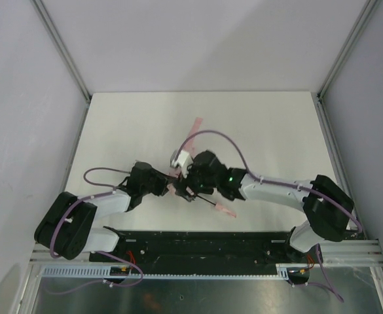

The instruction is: Put away the umbrella

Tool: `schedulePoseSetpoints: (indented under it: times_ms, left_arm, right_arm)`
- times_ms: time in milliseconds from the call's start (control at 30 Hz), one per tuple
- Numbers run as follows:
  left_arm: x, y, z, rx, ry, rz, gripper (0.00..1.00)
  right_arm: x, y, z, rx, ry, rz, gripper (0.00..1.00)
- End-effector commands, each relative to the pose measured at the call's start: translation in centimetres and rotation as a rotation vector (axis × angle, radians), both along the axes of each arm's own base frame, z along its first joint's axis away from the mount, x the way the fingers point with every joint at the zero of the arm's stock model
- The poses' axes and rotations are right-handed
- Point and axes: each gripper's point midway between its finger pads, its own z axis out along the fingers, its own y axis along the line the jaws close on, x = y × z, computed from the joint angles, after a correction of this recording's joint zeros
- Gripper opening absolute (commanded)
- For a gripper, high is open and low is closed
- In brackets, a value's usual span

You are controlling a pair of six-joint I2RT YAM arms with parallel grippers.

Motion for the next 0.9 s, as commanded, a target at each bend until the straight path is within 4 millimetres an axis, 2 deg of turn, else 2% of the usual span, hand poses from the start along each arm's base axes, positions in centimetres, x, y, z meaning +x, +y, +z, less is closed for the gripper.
schedulePoseSetpoints:
  times_ms: [0, 133, 333, 467, 533, 600, 633, 667, 700, 733, 767, 867]
  left_arm:
    - [-4.3, 3.0, -5.4, 0.158, 0.233, -0.014, 0.0]
    - [-4.6, 3.1, -5.8, 0.157, 0.264, -0.015, 0.0]
    - [-4.6, 3.0, -5.7, 0.151, 0.276, -0.005, 0.0]
    - [-4.3, 2.9, -5.4, 0.142, 0.268, -0.001, 0.0]
    - [-4.2, 2.7, -5.2, 0.135, 0.265, -0.002, 0.0]
    - [-4.0, 2.6, -4.9, 0.13, 0.257, -0.007, 0.0]
    - [-3.8, 2.5, -4.8, 0.132, 0.249, -0.014, 0.0]
    - [-3.6, 2.4, -4.6, 0.137, 0.236, -0.023, 0.0]
    - [-3.3, 2.4, -4.3, 0.145, 0.219, -0.033, 0.0]
    - [-2.8, 2.3, -4.0, 0.153, 0.198, -0.044, 0.02]
    - [-2.4, 2.3, -3.6, 0.163, 0.177, -0.057, 0.08]
    - [-1.1, 2.4, -2.3, 0.172, 0.09, -0.084, 0.4]
  right_arm:
    - [1.6, -1.3, -2.2, -0.176, -0.341, -0.109, 0.77]
    - [1.6, -0.3, -3.5, -0.224, -0.475, -0.15, 0.76]
    - [2.5, 1.1, -6.9, -0.289, -0.567, -0.143, 0.75]
    - [3.4, 0.7, -9.5, -0.366, -0.585, -0.152, 0.67]
    - [3.6, 0.3, -10.9, -0.4, -0.565, -0.146, 0.54]
    - [3.5, 0.0, -12.4, -0.436, -0.523, -0.117, 0.33]
    - [3.2, -0.1, -13.0, -0.455, -0.497, -0.098, 0.19]
    - [2.7, -0.1, -13.7, -0.471, -0.459, -0.069, 0.09]
    - [2.1, -0.1, -14.4, -0.49, -0.412, -0.041, 0.05]
    - [1.3, 0.1, -15.0, -0.497, -0.354, -0.011, 0.02]
    - [0.5, -0.1, -15.7, -0.509, -0.289, 0.016, 0.01]
    - [-2.1, -0.5, -17.2, -0.511, -0.101, 0.07, 0.0]
